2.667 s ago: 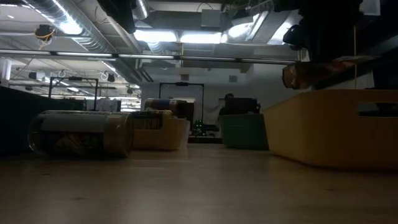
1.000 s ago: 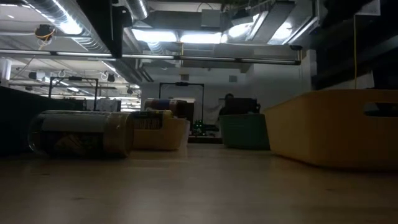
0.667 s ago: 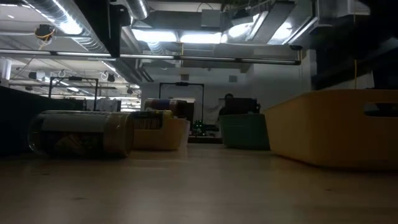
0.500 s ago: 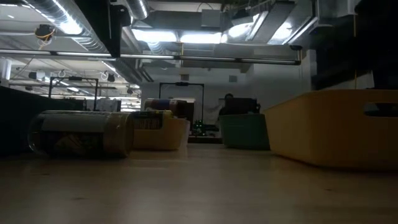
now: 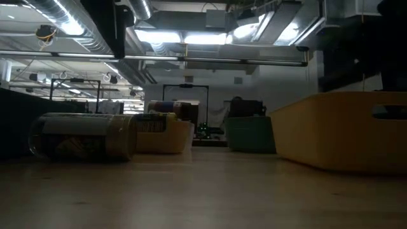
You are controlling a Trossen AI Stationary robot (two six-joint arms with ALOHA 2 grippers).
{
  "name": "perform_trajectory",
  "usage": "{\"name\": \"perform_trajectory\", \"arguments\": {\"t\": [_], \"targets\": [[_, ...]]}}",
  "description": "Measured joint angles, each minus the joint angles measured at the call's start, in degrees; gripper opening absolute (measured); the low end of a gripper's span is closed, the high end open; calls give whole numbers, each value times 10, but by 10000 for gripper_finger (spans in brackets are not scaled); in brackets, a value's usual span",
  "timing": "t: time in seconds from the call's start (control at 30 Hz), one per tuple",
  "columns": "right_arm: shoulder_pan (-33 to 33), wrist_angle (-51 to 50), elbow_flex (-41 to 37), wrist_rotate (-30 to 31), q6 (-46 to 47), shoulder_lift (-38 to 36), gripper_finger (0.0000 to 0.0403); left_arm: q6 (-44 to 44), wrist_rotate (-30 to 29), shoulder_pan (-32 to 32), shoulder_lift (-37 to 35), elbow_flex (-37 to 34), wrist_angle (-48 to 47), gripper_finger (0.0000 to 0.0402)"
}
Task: Sort spices by type
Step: Put the gold seasoning bottle into the blue bin
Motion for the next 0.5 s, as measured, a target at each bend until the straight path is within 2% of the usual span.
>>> {"name": "perform_trajectory", "arguments": {"t": [0.13, 0.23, 0.33, 0.5], "targets": [[-1, 85, -39, -14, -69, -2, 189, -11, -1, 0, 0, 0, 10, 235], [-20, 89, -43, -18, -83, -2, 189, -16, -1, 0, 0, 0, 11, 235], [-66, 96, -44, -46, -94, -2, 189, -16, -1, 0, 0, 0, 11, 235], [-188, 101, -44, -155, -110, -2, 189, -16, -1, 0, 0, 0, 11, 235]]}}
